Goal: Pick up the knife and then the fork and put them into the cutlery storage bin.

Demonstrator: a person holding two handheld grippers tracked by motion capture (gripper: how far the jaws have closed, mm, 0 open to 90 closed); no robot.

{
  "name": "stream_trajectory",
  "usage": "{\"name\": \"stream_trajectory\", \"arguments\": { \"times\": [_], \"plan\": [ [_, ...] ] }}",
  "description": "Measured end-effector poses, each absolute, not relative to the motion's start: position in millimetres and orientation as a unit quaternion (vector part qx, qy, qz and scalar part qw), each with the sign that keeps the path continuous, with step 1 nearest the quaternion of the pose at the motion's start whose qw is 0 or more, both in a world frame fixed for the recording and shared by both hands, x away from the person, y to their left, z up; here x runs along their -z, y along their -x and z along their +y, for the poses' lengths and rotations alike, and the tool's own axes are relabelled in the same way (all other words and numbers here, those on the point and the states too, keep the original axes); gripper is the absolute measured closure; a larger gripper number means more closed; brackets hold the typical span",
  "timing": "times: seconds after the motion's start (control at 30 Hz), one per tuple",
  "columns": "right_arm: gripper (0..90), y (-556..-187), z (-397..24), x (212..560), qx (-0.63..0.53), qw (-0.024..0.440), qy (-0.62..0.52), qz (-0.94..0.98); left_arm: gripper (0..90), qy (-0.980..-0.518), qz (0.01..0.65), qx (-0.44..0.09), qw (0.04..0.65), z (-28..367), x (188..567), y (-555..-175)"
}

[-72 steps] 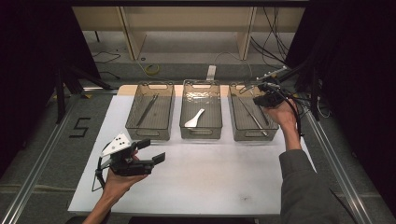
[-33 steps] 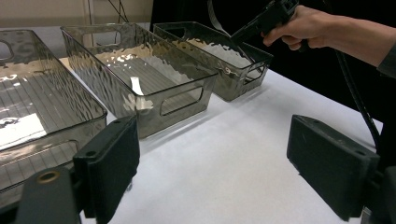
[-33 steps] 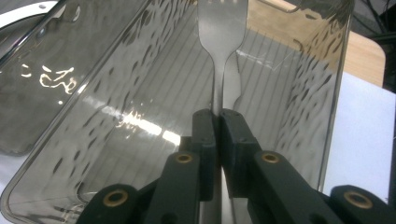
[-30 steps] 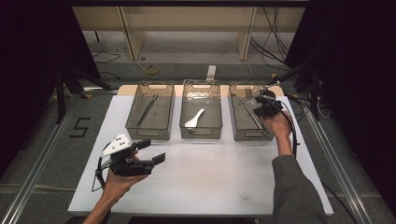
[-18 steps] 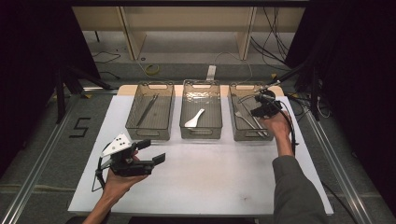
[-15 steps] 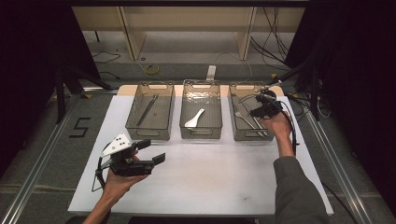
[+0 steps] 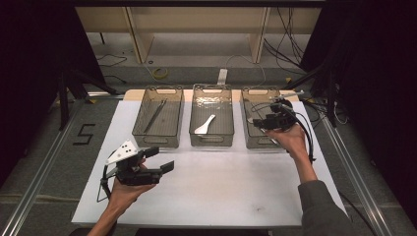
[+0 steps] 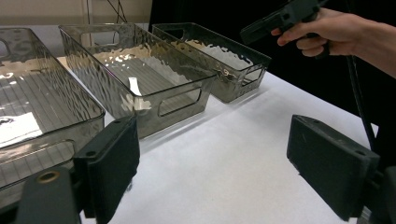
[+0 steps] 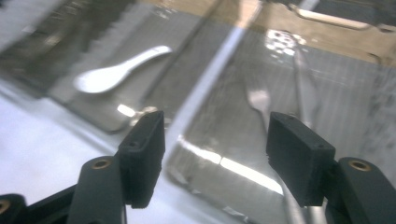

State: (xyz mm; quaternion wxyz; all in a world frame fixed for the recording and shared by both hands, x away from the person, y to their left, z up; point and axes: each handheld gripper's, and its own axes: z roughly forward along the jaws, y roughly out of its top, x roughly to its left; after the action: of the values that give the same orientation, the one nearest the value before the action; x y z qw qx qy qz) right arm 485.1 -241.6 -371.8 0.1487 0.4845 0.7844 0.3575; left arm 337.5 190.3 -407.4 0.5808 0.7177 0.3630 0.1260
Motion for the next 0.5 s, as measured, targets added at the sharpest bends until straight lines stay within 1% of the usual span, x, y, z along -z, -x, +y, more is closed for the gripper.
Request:
{"name": "stream_trajectory", "arguments": {
  "times": [0.2, 0.5],
  "plan": [
    [35.9, -456, -233, 369, -0.407, 0.149, -0.456, 0.777, 16.5, -0.720, 0.363, -0.122, 0.579, 189, 408, -338],
    [32.0, -415, -219, 371, -0.441, 0.157, -0.423, 0.775, 16.3, -0.720, 0.362, -0.120, 0.580, 190, 408, -338]
  ]
}}
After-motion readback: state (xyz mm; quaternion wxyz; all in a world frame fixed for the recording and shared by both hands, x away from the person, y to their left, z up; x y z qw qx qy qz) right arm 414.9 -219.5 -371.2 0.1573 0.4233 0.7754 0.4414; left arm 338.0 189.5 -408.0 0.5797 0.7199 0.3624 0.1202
